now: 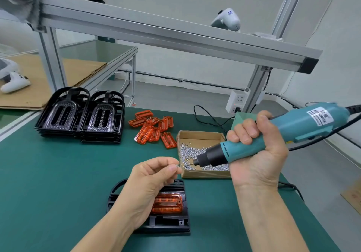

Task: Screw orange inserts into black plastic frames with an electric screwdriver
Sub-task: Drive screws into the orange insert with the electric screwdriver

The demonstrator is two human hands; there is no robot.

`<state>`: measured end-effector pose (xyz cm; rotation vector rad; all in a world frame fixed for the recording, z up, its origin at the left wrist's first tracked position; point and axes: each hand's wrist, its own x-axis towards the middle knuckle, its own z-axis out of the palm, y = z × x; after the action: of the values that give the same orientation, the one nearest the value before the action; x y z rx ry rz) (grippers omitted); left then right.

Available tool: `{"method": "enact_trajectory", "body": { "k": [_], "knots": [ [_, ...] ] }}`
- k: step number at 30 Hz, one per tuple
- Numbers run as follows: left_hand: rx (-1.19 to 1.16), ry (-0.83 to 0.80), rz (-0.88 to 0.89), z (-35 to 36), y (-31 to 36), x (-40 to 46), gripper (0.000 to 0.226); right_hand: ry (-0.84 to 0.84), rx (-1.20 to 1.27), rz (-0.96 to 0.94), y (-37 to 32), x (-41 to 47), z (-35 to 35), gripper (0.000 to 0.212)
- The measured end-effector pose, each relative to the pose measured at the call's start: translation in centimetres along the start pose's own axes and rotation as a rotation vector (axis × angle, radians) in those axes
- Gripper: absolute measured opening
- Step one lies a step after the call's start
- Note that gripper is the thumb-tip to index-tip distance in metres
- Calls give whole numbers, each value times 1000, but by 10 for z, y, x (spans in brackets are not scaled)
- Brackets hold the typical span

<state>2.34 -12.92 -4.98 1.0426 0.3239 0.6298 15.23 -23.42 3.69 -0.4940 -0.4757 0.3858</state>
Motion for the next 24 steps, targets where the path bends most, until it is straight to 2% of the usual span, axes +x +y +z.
{"method": "enact_trajectory", "body": {
  "k": [24],
  "knots": [
    [-85, 55, 49, 7, -1, -8, 18, -21, -11, -57, 9, -9, 11, 15]
  ]
}}
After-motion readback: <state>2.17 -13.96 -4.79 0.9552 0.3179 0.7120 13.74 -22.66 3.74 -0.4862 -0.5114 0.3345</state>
